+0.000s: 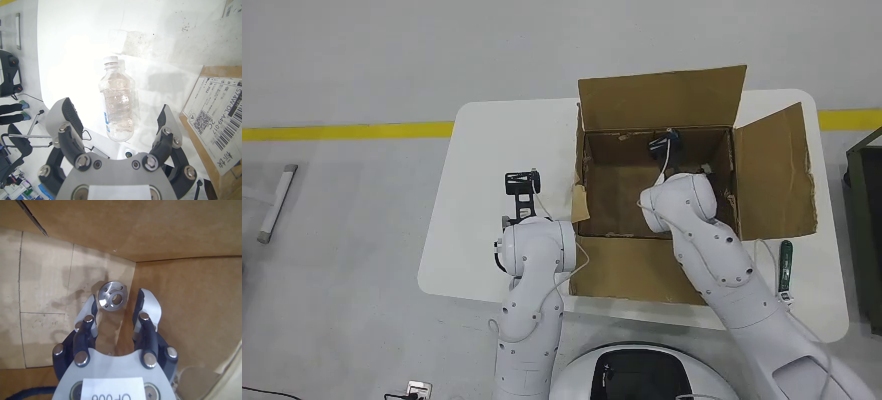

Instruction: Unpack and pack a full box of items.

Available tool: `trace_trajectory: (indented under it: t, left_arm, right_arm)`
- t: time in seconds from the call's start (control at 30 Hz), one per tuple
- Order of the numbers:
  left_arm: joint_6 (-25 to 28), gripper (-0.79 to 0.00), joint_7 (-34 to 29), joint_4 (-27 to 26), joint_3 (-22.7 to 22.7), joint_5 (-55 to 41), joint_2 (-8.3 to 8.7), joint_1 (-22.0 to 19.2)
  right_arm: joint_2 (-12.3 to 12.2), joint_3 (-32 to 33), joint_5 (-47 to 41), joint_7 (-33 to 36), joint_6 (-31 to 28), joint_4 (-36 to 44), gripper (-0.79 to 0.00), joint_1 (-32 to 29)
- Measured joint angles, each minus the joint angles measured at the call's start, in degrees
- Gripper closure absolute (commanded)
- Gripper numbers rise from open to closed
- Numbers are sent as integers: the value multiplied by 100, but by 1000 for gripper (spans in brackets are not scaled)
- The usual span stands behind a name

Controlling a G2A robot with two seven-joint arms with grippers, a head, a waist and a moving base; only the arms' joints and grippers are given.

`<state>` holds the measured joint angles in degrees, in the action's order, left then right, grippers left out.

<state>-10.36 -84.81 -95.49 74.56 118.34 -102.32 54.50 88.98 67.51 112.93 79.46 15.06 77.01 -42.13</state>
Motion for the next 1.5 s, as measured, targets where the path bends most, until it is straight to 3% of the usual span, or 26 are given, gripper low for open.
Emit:
trace_trajectory:
  t: [0.37,0.5,0.6,0.7,0.83,1.0,1.1,1.17,1.23,1.3,1.5]
  left_arm:
    - [0,-785,0,0,0,0,0,0]
    - [0,-785,0,0,0,0,0,0]
    - [0,-785,0,0,0,0,0,0]
    - [0,-785,0,0,0,0,0,0]
    - [0,-785,0,0,0,0,0,0]
    - [0,-785,0,0,0,0,0,0]
    - [0,-785,0,0,0,0,0,0]
    - [0,-785,0,0,0,0,0,0]
    - [0,-785,0,0,0,0,0,0]
    - [0,-785,0,0,0,0,0,0]
    - [0,-785,0,0,0,0,0,0]
  right_arm:
    - [100,101,-202,-50,-68,-320,-486,132]
    - [127,194,-351,-70,-109,-409,-493,140]
    - [145,267,-571,-139,-216,-429,-539,146]
    - [157,330,-699,-174,-320,-417,-523,137]
    - [171,411,-1049,-197,-537,-269,-536,68]
    - [173,525,-1380,-81,-816,224,-493,-124]
    - [164,583,-1533,17,-953,614,-557,-270]
    - [157,628,-1570,64,-971,836,-548,-353]
    - [146,684,-1497,72,-935,1031,-443,-419]
    - [136,740,-1358,64,-846,1106,-388,-458]
    - [139,828,-1161,-3,-627,770,-351,-332]
